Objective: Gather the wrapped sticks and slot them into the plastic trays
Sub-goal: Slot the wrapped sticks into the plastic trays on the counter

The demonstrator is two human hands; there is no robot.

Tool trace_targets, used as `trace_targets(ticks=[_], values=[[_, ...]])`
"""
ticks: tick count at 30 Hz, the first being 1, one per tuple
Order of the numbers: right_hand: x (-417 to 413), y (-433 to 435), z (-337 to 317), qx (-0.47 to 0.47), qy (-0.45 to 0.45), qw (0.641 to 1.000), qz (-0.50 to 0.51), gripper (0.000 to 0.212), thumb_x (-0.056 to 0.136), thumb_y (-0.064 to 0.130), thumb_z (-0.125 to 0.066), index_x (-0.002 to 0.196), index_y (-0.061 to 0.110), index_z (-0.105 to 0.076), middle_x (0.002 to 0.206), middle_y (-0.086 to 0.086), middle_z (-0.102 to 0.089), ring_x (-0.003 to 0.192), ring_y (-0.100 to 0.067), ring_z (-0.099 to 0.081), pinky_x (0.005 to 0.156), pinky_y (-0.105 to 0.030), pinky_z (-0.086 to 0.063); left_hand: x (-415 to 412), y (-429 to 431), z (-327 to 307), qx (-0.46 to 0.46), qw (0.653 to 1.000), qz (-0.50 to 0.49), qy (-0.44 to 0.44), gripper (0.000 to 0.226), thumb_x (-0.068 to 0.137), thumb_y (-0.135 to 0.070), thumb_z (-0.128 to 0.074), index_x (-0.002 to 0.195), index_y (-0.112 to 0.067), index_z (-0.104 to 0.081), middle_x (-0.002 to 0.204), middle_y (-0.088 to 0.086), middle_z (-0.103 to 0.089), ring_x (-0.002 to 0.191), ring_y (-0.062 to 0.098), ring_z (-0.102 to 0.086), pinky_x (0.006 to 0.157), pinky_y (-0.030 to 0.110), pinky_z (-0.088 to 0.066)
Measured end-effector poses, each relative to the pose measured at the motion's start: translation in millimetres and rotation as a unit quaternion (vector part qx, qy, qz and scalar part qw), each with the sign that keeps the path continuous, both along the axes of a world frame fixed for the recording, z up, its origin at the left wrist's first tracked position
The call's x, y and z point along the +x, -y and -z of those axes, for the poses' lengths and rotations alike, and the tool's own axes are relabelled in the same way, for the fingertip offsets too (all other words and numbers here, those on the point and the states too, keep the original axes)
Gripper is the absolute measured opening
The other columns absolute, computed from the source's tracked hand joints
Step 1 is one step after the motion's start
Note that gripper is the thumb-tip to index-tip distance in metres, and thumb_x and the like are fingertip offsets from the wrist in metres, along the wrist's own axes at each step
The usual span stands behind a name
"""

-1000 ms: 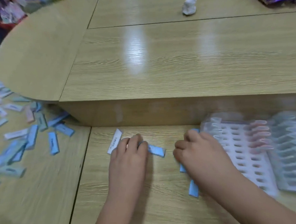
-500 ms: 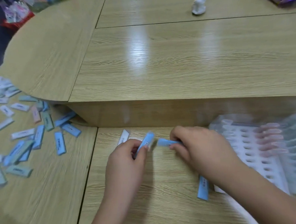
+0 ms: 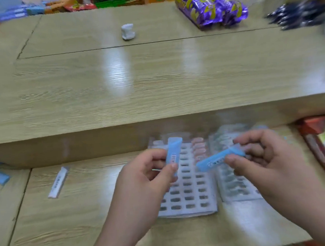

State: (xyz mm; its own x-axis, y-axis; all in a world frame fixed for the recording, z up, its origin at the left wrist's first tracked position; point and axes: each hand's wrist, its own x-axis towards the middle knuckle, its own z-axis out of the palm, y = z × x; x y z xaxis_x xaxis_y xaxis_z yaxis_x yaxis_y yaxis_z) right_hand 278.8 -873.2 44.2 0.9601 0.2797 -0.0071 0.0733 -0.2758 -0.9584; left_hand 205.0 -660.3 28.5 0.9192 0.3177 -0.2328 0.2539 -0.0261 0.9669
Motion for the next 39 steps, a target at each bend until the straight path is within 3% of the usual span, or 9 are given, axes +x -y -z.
trace_targets(ticks=[3,6,10,16,20,24,29,34,39], values=[[11.1,61.4,-3.7,-0.017,0.050,0.995,0.083,0.056,0.057,0.075,-0.078,0.097,0.037,-0.066,0.083,0.003,-0.075,0.064,-0.014,-0.070,0.058,-0.023,-0.057,16.0,42.9,-2.5,-0.007,1.000,0.009,0.009,0.023,0.086,-0.014,-0.075,0.086,-0.037,-0.072,0.082,-0.005,-0.076,0.074,0.015,-0.075,0.062,0.035,-0.060],[18.6,119.4,-2.5,-0.059,0.072,0.983,0.157,0.060,0.065,0.079,-0.070,0.105,0.034,-0.068,0.091,0.005,-0.075,0.072,-0.015,-0.073,0.065,-0.023,-0.058,31.1,83.9,-1.8,-0.024,1.000,0.011,0.011,0.010,0.084,-0.018,-0.077,0.084,-0.028,-0.076,0.079,-0.007,-0.077,0.068,0.012,-0.073,0.051,0.019,-0.054],[20.6,157.5,15.9,-0.103,0.081,0.973,0.190,0.032,0.081,0.058,-0.069,0.109,0.040,-0.066,0.091,0.013,-0.074,0.075,-0.006,-0.072,0.068,-0.027,-0.058,50.3,128.4,3.9,0.048,0.997,0.032,0.047,0.011,0.080,-0.017,-0.080,0.077,-0.027,-0.078,0.082,-0.013,-0.072,0.072,0.003,-0.067,0.065,0.013,-0.048],[27.2,145.6,33.1,-0.153,0.154,0.969,0.115,0.016,0.083,0.030,-0.064,0.098,0.036,-0.067,0.083,0.025,-0.067,0.083,0.011,-0.062,0.070,0.004,-0.039,58.4,159.6,23.3,0.203,0.978,0.037,0.023,0.005,0.083,-0.034,-0.075,0.083,-0.038,-0.075,0.076,-0.030,-0.061,0.067,0.000,-0.054,0.061,0.010,-0.039],[41.9,139.4,51.9,-0.168,0.168,0.968,0.076,0.015,0.085,0.021,-0.072,0.100,0.024,-0.074,0.092,0.023,-0.065,0.086,0.007,-0.061,0.072,0.000,-0.040,66.9,171.1,28.9,0.298,0.953,0.033,0.041,0.025,0.082,-0.031,-0.077,0.080,-0.053,-0.064,0.099,-0.050,-0.051,0.088,0.001,-0.056,0.071,0.011,-0.041],[48.9,136.9,66.3,-0.203,0.181,0.962,0.033,0.019,0.084,0.014,-0.075,0.101,0.023,-0.074,0.092,0.023,-0.066,0.087,0.008,-0.060,0.076,-0.007,-0.044,70.3,171.9,37.7,0.315,0.948,0.008,0.043,0.019,0.082,-0.032,-0.077,0.088,-0.048,-0.069,0.082,-0.028,-0.063,0.100,-0.001,-0.050,0.077,0.016,-0.041],[55.4,140.7,69.6,-0.258,0.240,0.936,-0.013,0.020,0.080,0.010,-0.080,0.098,0.019,-0.075,0.092,0.012,-0.072,0.081,-0.014,-0.066,0.068,-0.034,-0.057,72.6,170.6,40.4,0.291,0.956,0.013,0.041,0.012,0.080,-0.044,-0.069,0.087,-0.053,-0.066,0.092,-0.034,-0.062,0.101,-0.001,-0.049,0.077,0.021,-0.042],[56.5,135.6,70.9,-0.336,0.295,0.894,-0.035,0.021,0.077,0.019,-0.082,0.098,0.020,-0.078,0.091,0.008,-0.073,0.082,-0.023,-0.066,0.055,-0.038,-0.056,72.9,172.3,41.4,0.326,0.943,0.027,0.057,0.020,0.082,-0.037,-0.073,0.086,-0.055,-0.064,0.105,-0.040,-0.054,0.098,0.002,-0.047,0.075,0.025,-0.045],[55.6,134.4,59.7,-0.232,0.272,0.933,-0.027,0.035,0.089,0.042,-0.067,0.120,0.025,-0.069,0.103,0.018,-0.068,0.092,-0.011,-0.059,0.081,-0.023,-0.045,74.3,172.4,41.2,0.340,0.938,0.046,0.058,0.015,0.085,-0.043,-0.068,0.097,-0.043,-0.076,0.091,-0.034,-0.063,0.097,0.006,-0.046,0.076,0.034,-0.048]])
